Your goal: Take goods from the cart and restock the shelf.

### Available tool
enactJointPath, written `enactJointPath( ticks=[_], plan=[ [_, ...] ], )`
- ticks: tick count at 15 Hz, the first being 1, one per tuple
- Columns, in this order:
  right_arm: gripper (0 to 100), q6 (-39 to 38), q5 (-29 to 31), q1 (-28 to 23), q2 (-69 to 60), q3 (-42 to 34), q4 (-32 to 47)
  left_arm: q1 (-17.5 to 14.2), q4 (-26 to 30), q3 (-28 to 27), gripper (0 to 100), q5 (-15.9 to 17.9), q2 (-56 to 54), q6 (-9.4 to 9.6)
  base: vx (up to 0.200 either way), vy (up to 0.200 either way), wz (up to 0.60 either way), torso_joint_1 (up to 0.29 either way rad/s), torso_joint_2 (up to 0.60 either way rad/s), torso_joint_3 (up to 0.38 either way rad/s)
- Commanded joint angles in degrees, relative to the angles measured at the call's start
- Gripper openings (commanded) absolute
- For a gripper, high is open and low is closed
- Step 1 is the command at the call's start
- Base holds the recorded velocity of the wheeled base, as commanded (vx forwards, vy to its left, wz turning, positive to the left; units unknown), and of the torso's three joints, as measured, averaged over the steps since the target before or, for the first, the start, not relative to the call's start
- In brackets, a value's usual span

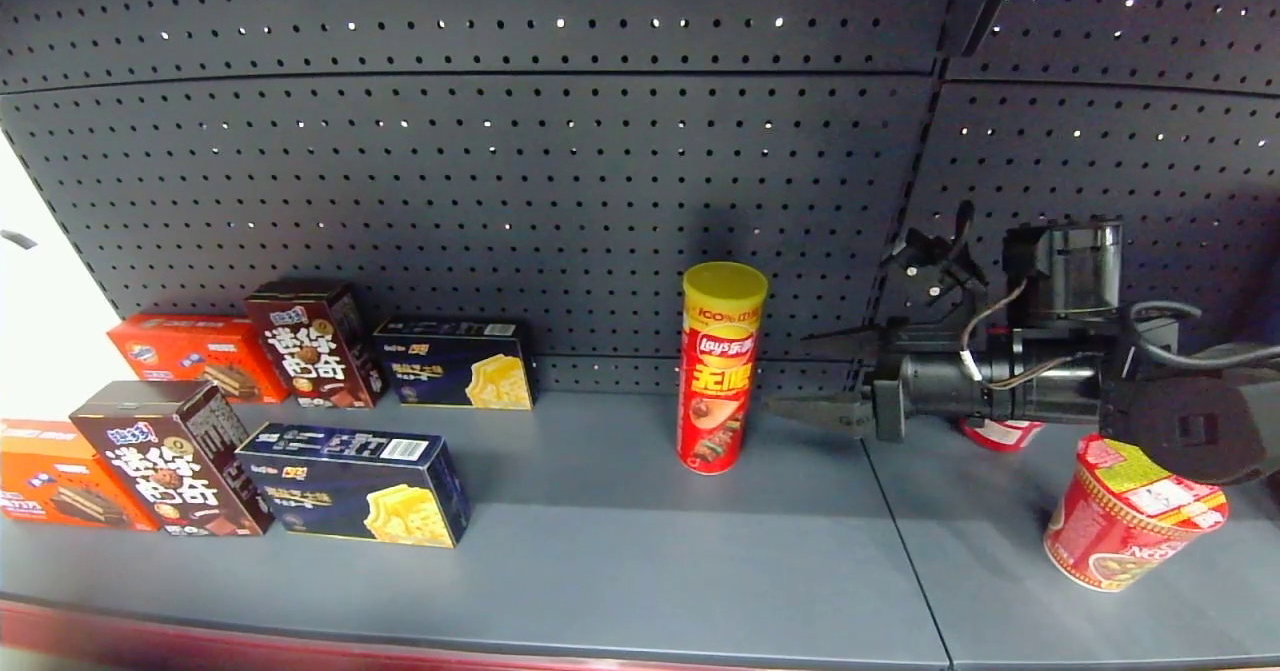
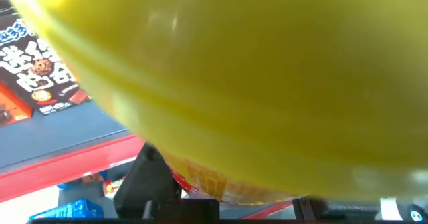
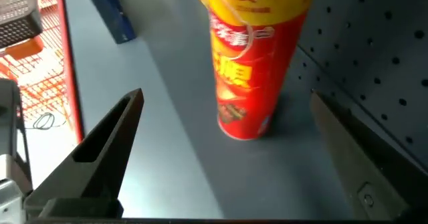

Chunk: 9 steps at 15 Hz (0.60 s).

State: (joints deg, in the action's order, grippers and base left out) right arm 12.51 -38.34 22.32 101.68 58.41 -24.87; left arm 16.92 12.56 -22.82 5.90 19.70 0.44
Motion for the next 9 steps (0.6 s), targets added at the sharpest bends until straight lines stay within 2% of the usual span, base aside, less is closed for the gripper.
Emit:
enactJointPath(
  ticks=[1,9],
  plan=[
    [100,0.15,-0.07,-0.17,3.00,1.54,0.00,0.22,-0.08,-0.12,0,-0.01,-0.19,0.00,0.000,0.000,0.00,0.000,0.00,0.000],
    [100,0.06,-1.65,-0.44,10.55,7.51,-3.08,-0.05,0.01,0.94,0,-0.28,-0.01,-0.09,0.000,0.000,0.00,0.000,0.00,0.000]
  ],
)
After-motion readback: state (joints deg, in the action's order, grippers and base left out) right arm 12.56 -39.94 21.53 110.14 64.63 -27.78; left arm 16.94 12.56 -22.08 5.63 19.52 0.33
